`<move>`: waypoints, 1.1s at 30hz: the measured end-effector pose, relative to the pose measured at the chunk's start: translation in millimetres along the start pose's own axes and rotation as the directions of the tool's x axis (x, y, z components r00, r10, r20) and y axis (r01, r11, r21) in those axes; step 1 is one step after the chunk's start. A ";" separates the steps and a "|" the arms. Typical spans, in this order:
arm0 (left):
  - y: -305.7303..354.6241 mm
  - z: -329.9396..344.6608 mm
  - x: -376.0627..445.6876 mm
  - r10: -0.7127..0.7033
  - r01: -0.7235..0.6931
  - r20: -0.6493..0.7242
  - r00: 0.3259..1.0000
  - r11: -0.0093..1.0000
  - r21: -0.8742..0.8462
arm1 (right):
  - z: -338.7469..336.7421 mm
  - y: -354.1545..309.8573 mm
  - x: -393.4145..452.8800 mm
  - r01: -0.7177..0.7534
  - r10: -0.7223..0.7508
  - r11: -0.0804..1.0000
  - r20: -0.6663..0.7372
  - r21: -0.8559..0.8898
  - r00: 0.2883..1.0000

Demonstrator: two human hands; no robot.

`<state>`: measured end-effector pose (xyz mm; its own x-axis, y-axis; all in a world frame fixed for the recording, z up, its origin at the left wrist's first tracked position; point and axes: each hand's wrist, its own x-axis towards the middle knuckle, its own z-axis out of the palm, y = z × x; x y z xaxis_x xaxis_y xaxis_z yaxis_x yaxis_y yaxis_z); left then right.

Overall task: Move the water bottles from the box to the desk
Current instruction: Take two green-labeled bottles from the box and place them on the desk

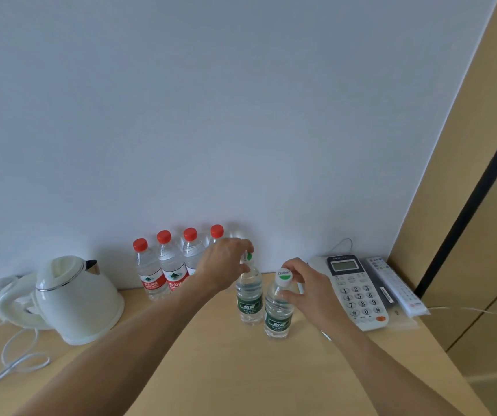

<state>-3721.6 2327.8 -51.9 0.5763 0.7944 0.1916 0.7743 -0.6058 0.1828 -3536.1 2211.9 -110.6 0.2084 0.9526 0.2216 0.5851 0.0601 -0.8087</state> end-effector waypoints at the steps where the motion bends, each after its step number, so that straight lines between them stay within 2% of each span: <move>1: -0.9 1.7 7.2 -0.004 0.004 0.004 1.000 1.000 0.008 | -1.1 0.1 -1.2 -0.001 0.001 1.000 -0.003 -0.002 1.000; 14: -18.3 1.3 72.8 -0.061 0.051 0.057 0.996 0.986 0.161 | -9.7 2.9 -12.0 -0.002 0.003 1.000 -0.046 0.022 0.999; 23: -23.6 4.6 78.6 -0.039 0.030 0.041 0.998 0.980 0.196 | -16.6 0.7 -13.1 -0.023 0.025 0.999 -0.052 0.030 0.998; 28: -28.6 6.0 77.8 0.008 -0.004 -0.019 1.000 0.982 0.189 | -13.5 -2.1 -7.5 -0.021 0.022 1.000 -0.046 0.022 0.999; 33: -25.5 4.0 80.0 -0.042 0.041 -0.003 0.999 0.980 0.196 | -5.3 -4.0 -3.2 -0.017 0.018 1.000 -0.017 0.022 1.000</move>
<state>-3694.2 2407.0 -45.1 0.5430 0.8188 0.1862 0.8336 -0.5523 -0.0020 -3534.9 2207.1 -105.1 0.2318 0.9484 0.2163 0.5640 0.0501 -0.8242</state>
